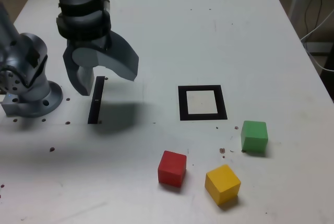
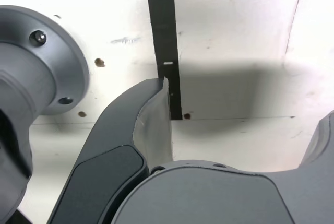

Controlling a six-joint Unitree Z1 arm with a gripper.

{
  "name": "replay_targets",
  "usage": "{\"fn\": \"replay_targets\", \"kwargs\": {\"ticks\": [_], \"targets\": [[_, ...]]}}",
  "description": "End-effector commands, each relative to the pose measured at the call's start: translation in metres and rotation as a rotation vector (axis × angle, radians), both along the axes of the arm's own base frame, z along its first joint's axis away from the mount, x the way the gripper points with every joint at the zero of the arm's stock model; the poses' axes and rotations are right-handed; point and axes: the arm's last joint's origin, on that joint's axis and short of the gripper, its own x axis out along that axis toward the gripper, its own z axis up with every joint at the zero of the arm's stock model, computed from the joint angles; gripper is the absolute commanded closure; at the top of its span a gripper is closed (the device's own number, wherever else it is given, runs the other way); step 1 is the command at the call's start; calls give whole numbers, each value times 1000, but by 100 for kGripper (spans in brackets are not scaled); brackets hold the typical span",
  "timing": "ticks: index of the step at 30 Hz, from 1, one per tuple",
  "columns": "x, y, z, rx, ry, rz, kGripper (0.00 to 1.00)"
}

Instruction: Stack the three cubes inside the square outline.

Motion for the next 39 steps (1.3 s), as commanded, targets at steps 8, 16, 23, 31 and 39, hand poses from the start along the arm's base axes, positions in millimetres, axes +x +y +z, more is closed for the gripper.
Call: {"fn": "replay_targets", "kwargs": {"ticks": [8,16,23,31,39], "targets": [[28,-29,25,-37,-83,-101,0],[63,-84,56,-7,-107,-189,0],[90,-115,44,35,-12,-235,1],[106,-134,31,67,40,-243,1],[115,-153,17,46,76,-285,1]]}}
